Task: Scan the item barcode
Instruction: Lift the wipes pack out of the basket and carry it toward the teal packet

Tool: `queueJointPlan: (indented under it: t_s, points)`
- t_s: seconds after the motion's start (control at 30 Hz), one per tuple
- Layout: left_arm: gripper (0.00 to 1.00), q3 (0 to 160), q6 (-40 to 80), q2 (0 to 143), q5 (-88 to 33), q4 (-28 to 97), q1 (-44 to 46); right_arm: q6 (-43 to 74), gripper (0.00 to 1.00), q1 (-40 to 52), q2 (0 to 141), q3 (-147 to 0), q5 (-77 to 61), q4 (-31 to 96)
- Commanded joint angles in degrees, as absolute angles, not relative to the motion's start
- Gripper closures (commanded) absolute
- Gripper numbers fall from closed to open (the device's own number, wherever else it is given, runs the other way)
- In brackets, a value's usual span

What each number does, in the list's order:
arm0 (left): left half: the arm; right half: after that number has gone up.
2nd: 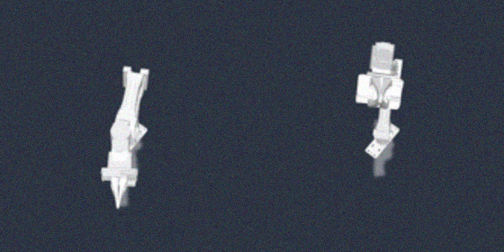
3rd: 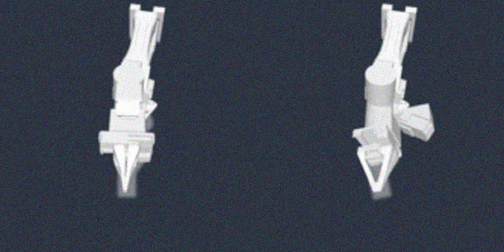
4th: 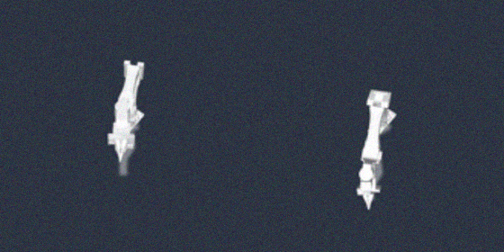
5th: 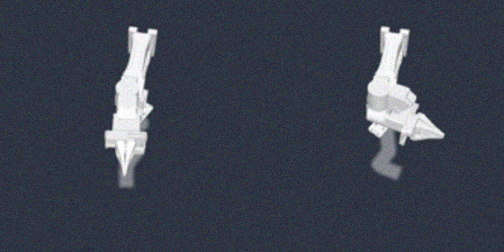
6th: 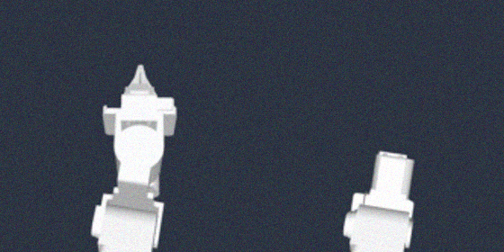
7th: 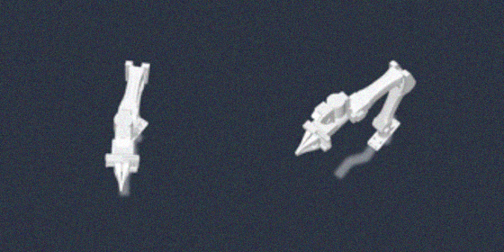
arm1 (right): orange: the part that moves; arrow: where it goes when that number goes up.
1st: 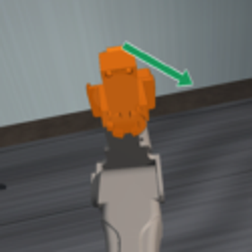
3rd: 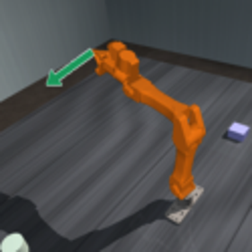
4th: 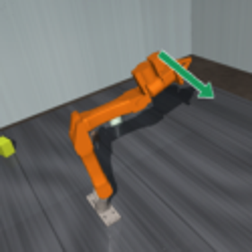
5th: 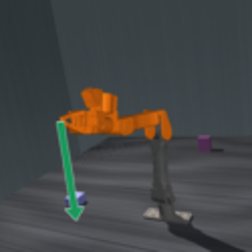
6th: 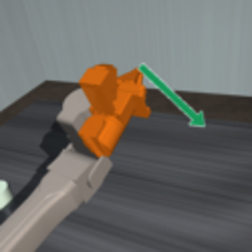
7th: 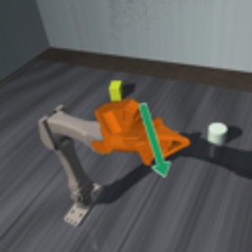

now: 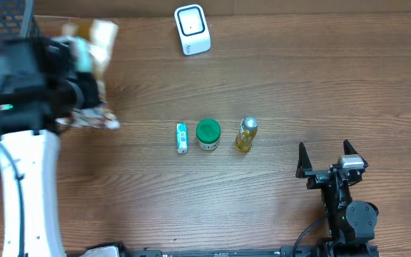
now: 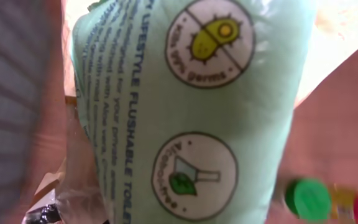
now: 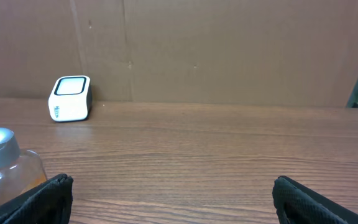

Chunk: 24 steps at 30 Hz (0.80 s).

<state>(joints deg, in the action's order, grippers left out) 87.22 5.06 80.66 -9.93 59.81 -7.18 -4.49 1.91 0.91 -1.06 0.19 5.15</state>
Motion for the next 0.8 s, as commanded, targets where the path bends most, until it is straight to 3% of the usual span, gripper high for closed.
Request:
queueJointPlan:
  t_s: [0.0, 0.2, 0.37, 0.77]
  points:
    - [0.84, 78.67, 9.47, 79.88, -7.62, 55.90, -0.89, -4.56, 0.00, 1.91, 0.82, -0.45, -0.14, 4.84]
    - [0.83, 65.04, 15.20, 81.41, 3.66, 46.44, 8.75, -4.56, 0.00, 1.91, 0.82, -0.45, -0.14, 4.84]
    - [0.83, 58.04, 21.15, 84.23, 5.13, 38.15, 13.93, -4.56, 0.00, 1.91, 0.82, -0.45, -0.14, 4.84]
    - [0.81, 56.10, 25.36, 96.25, 9.63, 35.16, 16.64, -4.56, 0.00, 1.91, 0.82, -0.45, -0.14, 4.84]
